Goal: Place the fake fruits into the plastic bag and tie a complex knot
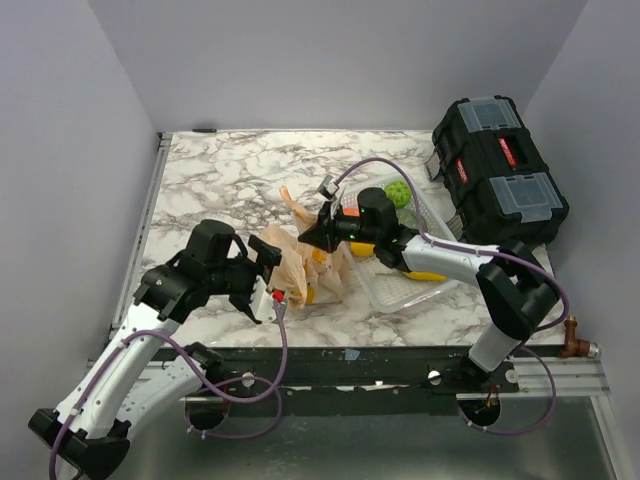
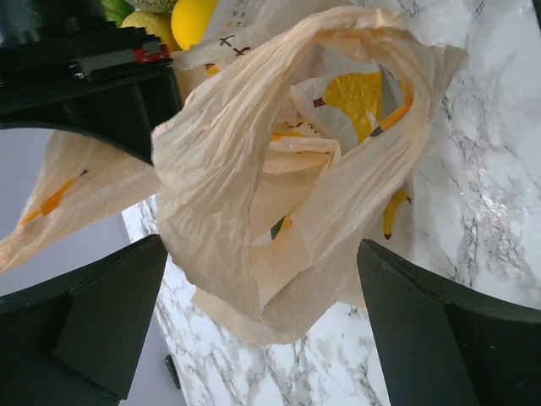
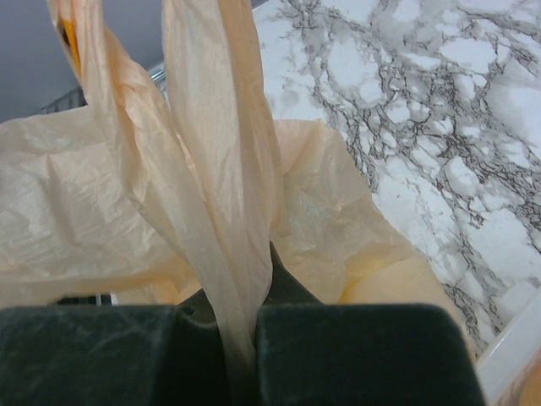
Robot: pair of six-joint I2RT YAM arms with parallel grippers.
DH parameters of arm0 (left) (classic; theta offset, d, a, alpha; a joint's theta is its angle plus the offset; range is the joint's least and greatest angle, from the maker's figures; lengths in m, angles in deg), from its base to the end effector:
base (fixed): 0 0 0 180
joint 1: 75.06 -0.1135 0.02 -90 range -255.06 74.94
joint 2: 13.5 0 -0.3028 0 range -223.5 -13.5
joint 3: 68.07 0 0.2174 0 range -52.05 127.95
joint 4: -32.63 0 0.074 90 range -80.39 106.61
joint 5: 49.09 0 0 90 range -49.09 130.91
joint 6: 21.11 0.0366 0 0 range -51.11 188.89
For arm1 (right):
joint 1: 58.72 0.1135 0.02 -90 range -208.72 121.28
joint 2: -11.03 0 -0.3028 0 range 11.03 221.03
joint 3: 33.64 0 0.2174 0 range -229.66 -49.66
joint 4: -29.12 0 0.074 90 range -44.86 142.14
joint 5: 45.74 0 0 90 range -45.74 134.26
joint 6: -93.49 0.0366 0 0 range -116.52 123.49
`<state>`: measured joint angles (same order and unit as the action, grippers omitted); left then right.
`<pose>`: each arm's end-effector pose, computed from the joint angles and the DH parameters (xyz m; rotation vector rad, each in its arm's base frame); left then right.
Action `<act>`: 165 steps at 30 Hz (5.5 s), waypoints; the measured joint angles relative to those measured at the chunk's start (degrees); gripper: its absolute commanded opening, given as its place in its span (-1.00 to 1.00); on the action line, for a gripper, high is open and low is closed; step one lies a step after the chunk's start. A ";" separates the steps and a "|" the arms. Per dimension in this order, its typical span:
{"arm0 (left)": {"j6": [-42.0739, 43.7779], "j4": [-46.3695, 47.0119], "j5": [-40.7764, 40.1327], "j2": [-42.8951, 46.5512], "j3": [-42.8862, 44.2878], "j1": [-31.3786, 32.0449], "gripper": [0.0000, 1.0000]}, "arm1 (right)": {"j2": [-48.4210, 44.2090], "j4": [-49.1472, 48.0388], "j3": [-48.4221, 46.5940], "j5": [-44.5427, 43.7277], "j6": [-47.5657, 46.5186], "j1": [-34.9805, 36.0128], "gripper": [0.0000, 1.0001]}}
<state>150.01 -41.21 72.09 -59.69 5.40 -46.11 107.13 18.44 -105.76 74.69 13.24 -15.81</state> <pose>0.0573 -0.0534 0.3552 1.9719 1.0761 -0.1684 0.2463 0.2543 0.3019 -0.9217 1.6820 1.1150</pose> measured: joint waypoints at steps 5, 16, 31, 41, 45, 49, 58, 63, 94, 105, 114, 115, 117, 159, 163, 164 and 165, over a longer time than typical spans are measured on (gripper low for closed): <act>0.96 9.07 -3.96 1.46 -9.81 3.82 0.97 | 0.00 0.44 0.00 1.16 -0.76 0.00 -0.91; -6.93 16.20 -5.70 -1.99 -7.48 7.04 -0.87 | -0.02 3.72 -0.22 1.88 -3.06 -0.04 -0.25; -29.62 17.33 10.05 1.31 -7.08 -9.44 -0.83 | -18.49 14.58 -3.58 3.54 -8.44 -1.51 0.58; -35.60 19.74 13.92 -0.22 -8.13 -11.65 -0.79 | -33.14 20.39 4.02 6.73 -7.08 -0.44 0.28; -36.87 20.68 14.67 -1.05 -8.13 -11.74 -0.78 | -30.93 20.24 5.07 7.54 -4.52 2.86 0.28; -38.32 21.22 14.88 -1.86 -8.13 -11.76 -0.76 | -27.04 18.18 5.14 8.07 -2.69 5.68 0.23; -38.99 21.33 14.86 -2.03 -8.13 -11.76 -0.62 | -22.80 12.72 5.38 7.98 -2.23 8.79 -0.99; -36.85 20.41 13.44 -1.70 -8.22 -11.76 0.58 | -22.88 11.54 5.18 8.02 -0.74 8.76 -0.99; -20.96 26.36 2.34 4.17 -7.32 10.19 -0.36 | -21.00 7.10 1.07 14.01 8.76 8.79 -0.99; -24.20 29.20 8.57 0.55 -15.23 -7.43 -0.39 | -24.13 7.56 1.09 13.07 9.11 8.76 -0.99; -26.34 29.31 14.08 -0.61 -17.77 -10.47 0.38 | -24.81 8.04 1.11 11.82 9.88 8.76 -0.99; -26.73 28.46 14.47 -0.52 -17.53 -10.54 0.46 | -24.81 8.04 1.11 11.82 9.77 8.76 -0.99; -28.00 26.14 15.13 0.04 -16.11 -10.62 0.53 | -24.79 7.98 1.11 11.82 9.68 8.79 -0.99; -0.72 1.01 14.23 -6.88 5.09 -0.31 -0.72 | -23.19 35.32 -7.87 21.59 -14.73 8.79 -0.99; -1.40 1.07 13.94 -8.90 5.09 0.81 -1.00 | -23.12 36.70 -8.52 21.66 -15.98 8.79 -0.82; -2.34 1.31 13.81 -9.16 5.09 0.81 -1.00 | -23.12 37.00 -8.52 21.29 -16.13 8.79 -0.68; -3.30 1.75 13.66 -9.16 4.98 0.81 -1.00 | -23.12 37.29 -8.52 20.68 -16.20 8.79 -0.52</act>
<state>146.71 -39.46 85.75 -68.85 10.38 -45.30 84.00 55.73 -114.28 95.37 -2.95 -7.02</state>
